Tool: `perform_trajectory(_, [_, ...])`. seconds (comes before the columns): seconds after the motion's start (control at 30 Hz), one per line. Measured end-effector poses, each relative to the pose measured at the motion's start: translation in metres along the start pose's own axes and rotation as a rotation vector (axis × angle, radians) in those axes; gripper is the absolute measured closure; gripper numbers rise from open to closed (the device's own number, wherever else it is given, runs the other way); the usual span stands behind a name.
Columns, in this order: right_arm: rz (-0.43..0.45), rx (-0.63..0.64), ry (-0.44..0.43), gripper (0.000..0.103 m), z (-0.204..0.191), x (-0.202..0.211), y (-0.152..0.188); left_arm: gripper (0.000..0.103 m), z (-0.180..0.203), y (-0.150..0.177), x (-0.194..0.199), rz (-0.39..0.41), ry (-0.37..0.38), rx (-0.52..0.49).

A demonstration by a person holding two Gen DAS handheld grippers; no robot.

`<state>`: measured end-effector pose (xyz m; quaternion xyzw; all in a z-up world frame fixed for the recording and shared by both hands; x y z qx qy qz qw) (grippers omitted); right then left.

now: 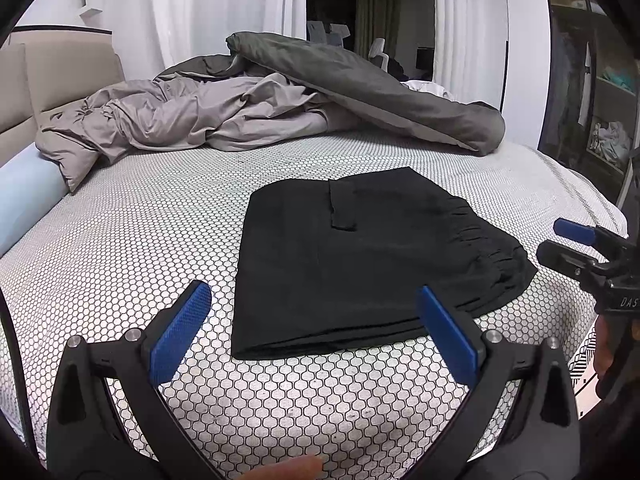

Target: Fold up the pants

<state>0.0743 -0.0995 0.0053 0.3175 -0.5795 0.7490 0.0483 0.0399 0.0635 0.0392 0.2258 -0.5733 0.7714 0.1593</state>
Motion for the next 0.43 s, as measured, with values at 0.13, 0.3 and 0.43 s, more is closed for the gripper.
perform_trajectory(0.13, [0.006, 0.015, 0.007, 0.0, -0.0007, -0.0006, -0.0006, 0.001, -0.0012, -0.0009, 0.0016, 0.003, -0.003, 0.009])
perform_trajectory(0.3, [0.005, 0.03, 0.007, 0.0, -0.0043, -0.0013, -0.0008, 0.001, -0.0017, -0.0008, 0.0032, 0.002, 0.0, 0.007])
perform_trajectory(0.43, [0.014, 0.04, 0.003, 0.0, -0.0074, -0.0002, -0.002, 0.001, -0.0032, -0.0009, 0.0048, 0.004, 0.0, 0.009])
Point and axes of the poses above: each gripper's, at about its wrist camera, not at the fingertips, and x roughly against the way its jaws point, z to its right, y to its underside, the point moved 7 cm from there along -x, roughly the way its jaws point, and after that the axes turned 14 degrees about x, right-handed, at the moved point
